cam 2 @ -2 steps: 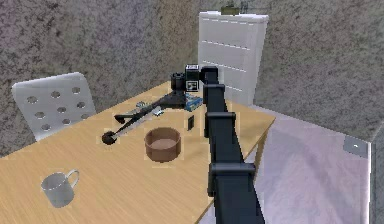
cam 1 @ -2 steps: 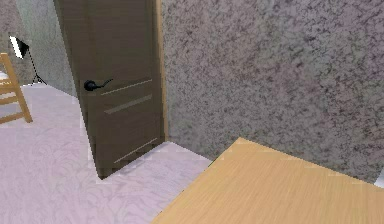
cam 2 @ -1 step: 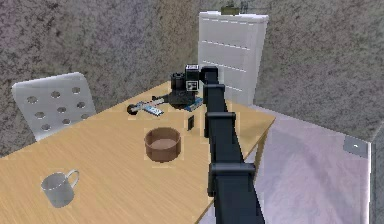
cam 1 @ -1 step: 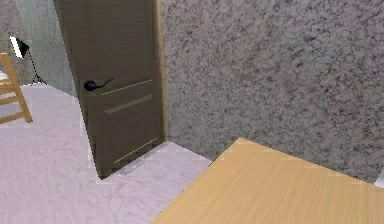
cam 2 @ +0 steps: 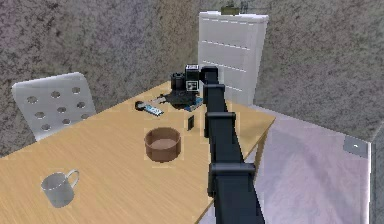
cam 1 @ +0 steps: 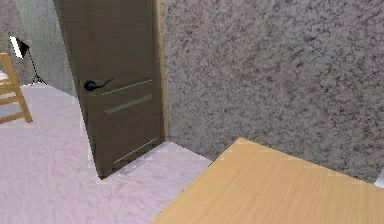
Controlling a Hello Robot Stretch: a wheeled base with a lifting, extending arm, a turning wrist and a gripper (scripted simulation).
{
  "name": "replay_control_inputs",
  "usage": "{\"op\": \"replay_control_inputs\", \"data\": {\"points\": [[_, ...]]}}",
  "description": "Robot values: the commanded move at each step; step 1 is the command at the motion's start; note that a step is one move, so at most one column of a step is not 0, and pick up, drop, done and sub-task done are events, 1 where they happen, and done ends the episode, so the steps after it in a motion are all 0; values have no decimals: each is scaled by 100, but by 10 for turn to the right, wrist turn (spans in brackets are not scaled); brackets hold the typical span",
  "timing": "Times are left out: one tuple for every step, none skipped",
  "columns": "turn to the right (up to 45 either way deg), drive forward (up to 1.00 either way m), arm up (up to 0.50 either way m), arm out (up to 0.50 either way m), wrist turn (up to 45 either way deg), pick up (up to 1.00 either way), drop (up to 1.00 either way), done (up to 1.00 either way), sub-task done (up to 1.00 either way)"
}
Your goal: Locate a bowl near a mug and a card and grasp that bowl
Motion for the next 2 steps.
{"op": "replay_control_inputs", "data": {"points": [[0,0,-30,0,0,0,0,0,0],[0,0,0,0,0,100,0,0,0]]}}
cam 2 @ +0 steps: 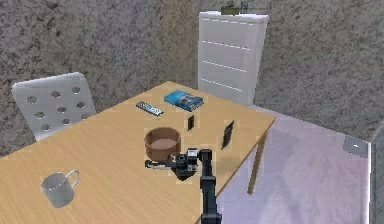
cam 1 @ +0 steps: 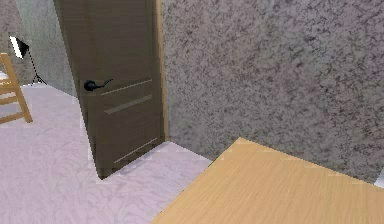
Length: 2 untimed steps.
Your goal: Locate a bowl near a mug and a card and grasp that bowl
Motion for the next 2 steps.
{"op": "replay_control_inputs", "data": {"points": [[0,0,10,0,0,0,0,0,0],[0,0,0,0,0,0,0,100,0]]}}
